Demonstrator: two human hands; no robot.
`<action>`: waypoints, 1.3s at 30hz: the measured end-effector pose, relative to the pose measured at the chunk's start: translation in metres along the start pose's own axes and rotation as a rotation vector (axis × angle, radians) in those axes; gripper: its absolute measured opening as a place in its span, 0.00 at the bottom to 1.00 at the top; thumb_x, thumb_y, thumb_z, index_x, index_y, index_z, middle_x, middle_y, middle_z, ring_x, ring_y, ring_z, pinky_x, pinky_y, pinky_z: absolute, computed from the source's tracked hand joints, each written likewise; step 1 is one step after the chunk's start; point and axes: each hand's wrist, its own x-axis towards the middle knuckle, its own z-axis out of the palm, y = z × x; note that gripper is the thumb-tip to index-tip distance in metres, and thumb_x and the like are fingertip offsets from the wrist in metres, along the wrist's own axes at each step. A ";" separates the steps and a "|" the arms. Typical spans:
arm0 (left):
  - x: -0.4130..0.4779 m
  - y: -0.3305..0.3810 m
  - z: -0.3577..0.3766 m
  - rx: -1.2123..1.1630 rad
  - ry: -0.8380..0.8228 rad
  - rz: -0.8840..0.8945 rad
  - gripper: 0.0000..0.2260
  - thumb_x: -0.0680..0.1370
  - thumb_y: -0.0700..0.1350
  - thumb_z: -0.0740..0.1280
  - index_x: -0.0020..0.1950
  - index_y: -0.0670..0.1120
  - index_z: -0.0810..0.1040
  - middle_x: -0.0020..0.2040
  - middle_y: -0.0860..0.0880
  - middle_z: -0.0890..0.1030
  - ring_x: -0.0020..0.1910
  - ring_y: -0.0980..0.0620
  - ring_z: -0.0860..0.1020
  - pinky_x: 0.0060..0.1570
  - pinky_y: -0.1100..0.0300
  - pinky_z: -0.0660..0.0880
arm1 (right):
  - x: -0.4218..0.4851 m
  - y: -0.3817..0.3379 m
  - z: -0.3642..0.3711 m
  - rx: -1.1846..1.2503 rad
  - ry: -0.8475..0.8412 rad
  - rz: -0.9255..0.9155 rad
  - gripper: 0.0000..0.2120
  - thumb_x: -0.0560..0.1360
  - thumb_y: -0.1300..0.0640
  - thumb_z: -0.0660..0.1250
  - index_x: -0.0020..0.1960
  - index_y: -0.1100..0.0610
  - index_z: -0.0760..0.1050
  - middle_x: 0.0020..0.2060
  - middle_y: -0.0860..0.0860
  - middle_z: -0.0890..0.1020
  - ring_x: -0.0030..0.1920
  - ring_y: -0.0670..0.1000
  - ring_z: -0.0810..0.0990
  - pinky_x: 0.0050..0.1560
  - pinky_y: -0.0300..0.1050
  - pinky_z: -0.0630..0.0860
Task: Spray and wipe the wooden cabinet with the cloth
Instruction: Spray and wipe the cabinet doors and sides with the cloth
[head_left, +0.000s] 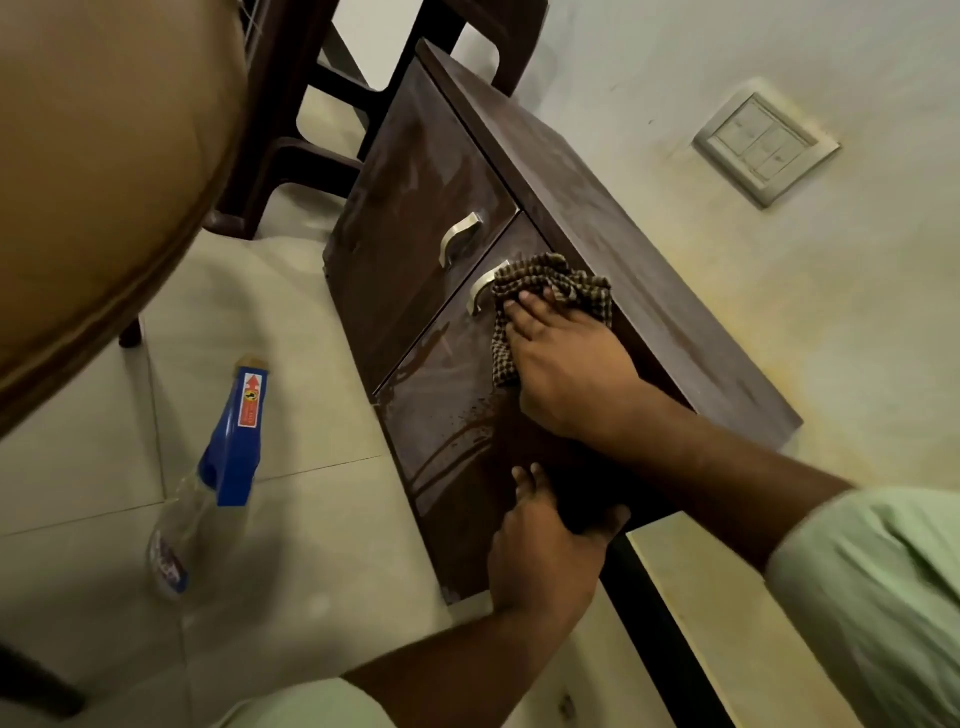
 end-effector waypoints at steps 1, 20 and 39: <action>0.000 0.000 0.000 -0.001 0.005 0.015 0.41 0.70 0.69 0.65 0.77 0.50 0.59 0.75 0.50 0.65 0.70 0.49 0.68 0.67 0.51 0.68 | 0.007 0.001 -0.002 -0.016 0.003 -0.003 0.30 0.78 0.52 0.53 0.77 0.60 0.51 0.78 0.55 0.50 0.78 0.52 0.45 0.77 0.50 0.41; -0.002 0.002 0.000 0.123 0.076 -0.019 0.35 0.69 0.68 0.65 0.70 0.49 0.71 0.65 0.47 0.77 0.59 0.46 0.77 0.54 0.53 0.75 | -0.026 -0.007 0.020 -0.043 -0.084 -0.173 0.32 0.77 0.45 0.57 0.76 0.59 0.57 0.78 0.53 0.51 0.78 0.51 0.46 0.75 0.48 0.42; -0.007 -0.004 0.009 0.126 0.144 -0.025 0.26 0.72 0.62 0.66 0.62 0.46 0.77 0.57 0.46 0.81 0.58 0.43 0.77 0.49 0.57 0.71 | -0.032 -0.012 0.039 -0.022 -0.058 -0.229 0.29 0.77 0.47 0.56 0.74 0.59 0.63 0.77 0.54 0.57 0.77 0.52 0.51 0.75 0.48 0.45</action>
